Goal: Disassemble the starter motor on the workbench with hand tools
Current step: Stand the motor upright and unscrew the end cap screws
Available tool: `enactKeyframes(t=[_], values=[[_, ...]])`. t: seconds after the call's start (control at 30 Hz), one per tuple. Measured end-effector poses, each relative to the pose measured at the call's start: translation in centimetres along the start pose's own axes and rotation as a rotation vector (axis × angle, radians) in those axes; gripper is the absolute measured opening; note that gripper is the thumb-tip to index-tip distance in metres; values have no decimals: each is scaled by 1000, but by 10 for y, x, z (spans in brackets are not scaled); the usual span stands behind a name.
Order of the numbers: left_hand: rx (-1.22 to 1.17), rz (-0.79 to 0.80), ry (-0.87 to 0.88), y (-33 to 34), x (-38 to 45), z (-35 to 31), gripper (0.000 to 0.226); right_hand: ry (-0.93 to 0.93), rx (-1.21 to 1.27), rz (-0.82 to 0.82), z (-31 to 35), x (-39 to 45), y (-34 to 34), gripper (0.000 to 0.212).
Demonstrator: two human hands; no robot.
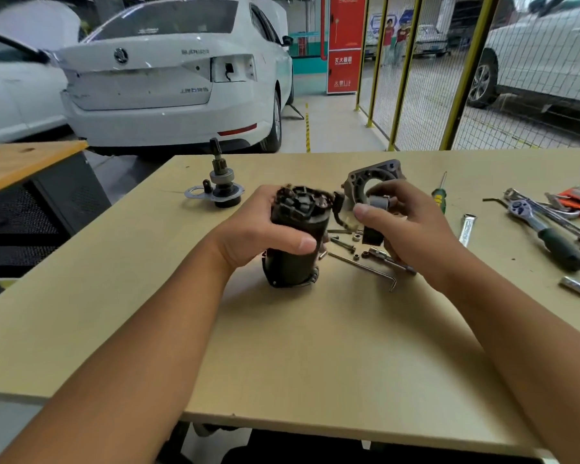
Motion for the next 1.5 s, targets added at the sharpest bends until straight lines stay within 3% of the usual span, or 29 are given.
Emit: enactKeyframes(t=[0.1, 0.17, 0.23, 0.37, 0.53, 0.73, 0.87, 0.97, 1.17, 1.3, 1.5], values=[[-207, -64, 69, -8, -2, 2, 48, 41, -248, -17, -1, 1, -2, 54], [-365, -128, 62, -10, -2, 4, 63, 47, -263, 26, -1, 0, 0, 57], [-484, -204, 53, -10, -3, 7, 77, 16, -250, 86, -1, -1, 6, 50], [-674, -344, 75, -10, 1, 10, 57, 7, -422, 123, -5, 1, 13, 29], [-796, -441, 98, -3, 6, 12, 66, -5, -564, 109, -3, -1, 15, 14], [-1052, -514, 134, 4, 14, 13, 62, -274, -499, 92, 15, -11, 49, 27], [-1061, -525, 36, 9, 20, 21, 77, -380, -527, -33, 24, -8, 66, 33], [-1038, -528, -16, 12, 21, 23, 73, -419, -520, -89, 25, -7, 66, 33], [-910, -510, -27, 24, 25, 21, 86, -209, -319, -55, 14, -1, 64, 30], [-885, -573, -41, 26, 27, 20, 98, -208, -349, -26, 14, -2, 65, 23], [-860, -651, -89, 24, 29, 20, 96, -229, -418, -60, 18, -4, 64, 23]])
Point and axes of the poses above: each hand's wrist, its own x-axis towards the middle knuckle, its own y-axis out of the palm, z = x × y, the point moved 3 cm from there along x, towards the middle knuckle, and after that the axes turned 11 degrees about z, right-handed, at the moved point
